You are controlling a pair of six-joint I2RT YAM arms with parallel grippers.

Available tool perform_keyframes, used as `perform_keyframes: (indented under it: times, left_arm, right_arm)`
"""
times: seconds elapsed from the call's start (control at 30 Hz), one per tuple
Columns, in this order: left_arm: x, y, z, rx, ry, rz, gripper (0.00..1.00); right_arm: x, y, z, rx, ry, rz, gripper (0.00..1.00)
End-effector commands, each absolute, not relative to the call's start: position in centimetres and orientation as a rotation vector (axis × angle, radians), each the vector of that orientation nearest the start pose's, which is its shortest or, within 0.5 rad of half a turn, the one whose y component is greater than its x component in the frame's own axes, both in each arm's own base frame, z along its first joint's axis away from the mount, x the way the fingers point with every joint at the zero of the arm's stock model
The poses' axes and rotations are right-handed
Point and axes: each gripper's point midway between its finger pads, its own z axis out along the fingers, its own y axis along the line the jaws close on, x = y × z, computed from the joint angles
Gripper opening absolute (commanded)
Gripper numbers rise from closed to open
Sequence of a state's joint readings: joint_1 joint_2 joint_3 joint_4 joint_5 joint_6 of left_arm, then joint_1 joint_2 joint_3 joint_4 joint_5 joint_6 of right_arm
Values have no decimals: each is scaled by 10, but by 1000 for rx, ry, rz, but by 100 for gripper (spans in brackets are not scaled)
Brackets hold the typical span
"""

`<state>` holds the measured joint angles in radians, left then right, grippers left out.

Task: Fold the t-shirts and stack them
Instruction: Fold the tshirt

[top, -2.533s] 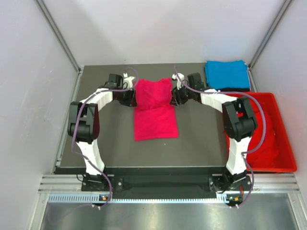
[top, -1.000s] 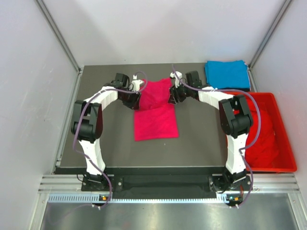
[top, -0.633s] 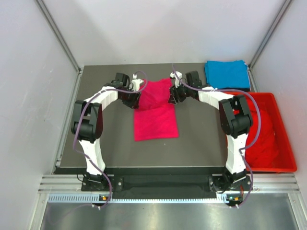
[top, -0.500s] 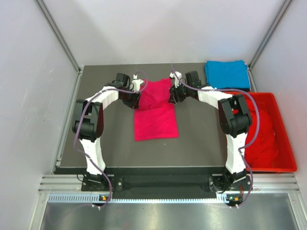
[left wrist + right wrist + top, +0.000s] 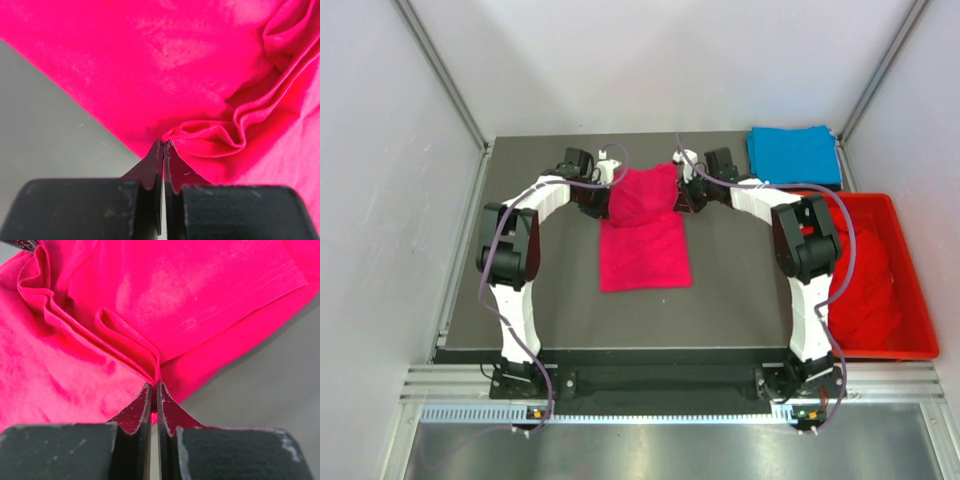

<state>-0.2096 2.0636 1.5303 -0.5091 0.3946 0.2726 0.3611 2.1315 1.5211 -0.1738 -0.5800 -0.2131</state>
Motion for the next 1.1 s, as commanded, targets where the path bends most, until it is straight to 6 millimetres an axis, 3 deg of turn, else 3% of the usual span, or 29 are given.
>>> perform_keyframes:
  times: [0.0, 0.33, 0.63, 0.7, 0.73, 0.83, 0.87, 0.93, 1.07]
  left_arm:
    - [466, -151, 56, 674, 2432, -492, 0]
    - [468, -131, 68, 495, 2420, -569, 0]
    - [465, -132, 60, 452, 2449, -619, 0]
    - [465, -132, 61, 436, 2445, -634, 7]
    - [465, -132, 64, 421, 2439, -643, 25]
    - [470, -130, 79, 356, 2400, -656, 28]
    - [478, -121, 85, 316, 2374, -623, 30]
    - [484, -112, 100, 150, 2366, -614, 34]
    - [476, -113, 116, 75, 2356, -543, 34]
  right_arm:
    - [481, 268, 72, -898, 2069, 745, 0]
    - [487, 258, 68, -837, 2112, 729, 0]
    - [488, 257, 63, -797, 2137, 748, 0]
    - [487, 256, 61, -795, 2147, 746, 0]
    - [488, 256, 62, -792, 2145, 745, 3]
    - [490, 255, 64, -767, 2153, 745, 15]
    - [491, 255, 67, -750, 2157, 748, 19]
    - [493, 254, 77, -723, 2151, 741, 28]
    - [494, 250, 98, -651, 2144, 715, 40]
